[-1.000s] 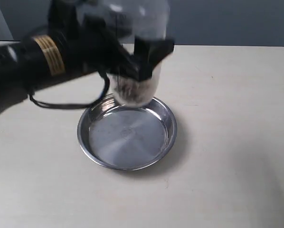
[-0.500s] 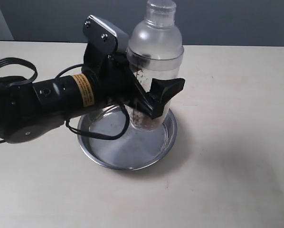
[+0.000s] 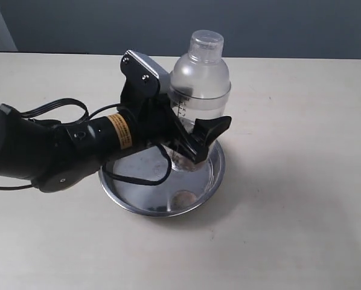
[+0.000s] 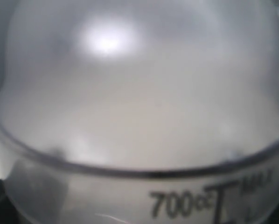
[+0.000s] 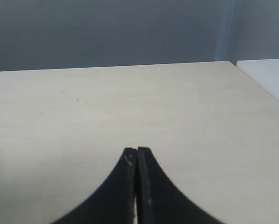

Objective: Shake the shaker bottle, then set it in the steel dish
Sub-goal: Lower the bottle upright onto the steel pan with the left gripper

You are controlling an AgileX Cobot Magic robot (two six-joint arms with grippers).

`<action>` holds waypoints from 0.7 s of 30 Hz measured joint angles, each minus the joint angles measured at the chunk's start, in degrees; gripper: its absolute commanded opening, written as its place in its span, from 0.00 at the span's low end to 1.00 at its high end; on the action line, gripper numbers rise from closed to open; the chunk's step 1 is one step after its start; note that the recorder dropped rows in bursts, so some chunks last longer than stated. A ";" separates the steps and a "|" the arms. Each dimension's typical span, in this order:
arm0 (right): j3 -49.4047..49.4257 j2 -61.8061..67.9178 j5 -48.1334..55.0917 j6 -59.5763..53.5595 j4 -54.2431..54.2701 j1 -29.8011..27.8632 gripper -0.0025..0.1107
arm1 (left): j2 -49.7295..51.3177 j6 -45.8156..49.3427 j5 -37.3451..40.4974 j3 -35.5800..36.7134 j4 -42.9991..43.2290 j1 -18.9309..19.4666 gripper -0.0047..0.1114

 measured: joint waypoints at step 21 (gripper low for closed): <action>0.00 0.00 0.00 0.00 0.00 0.00 0.01 | 15.69 1.57 -20.17 3.71 -1.43 7.89 0.04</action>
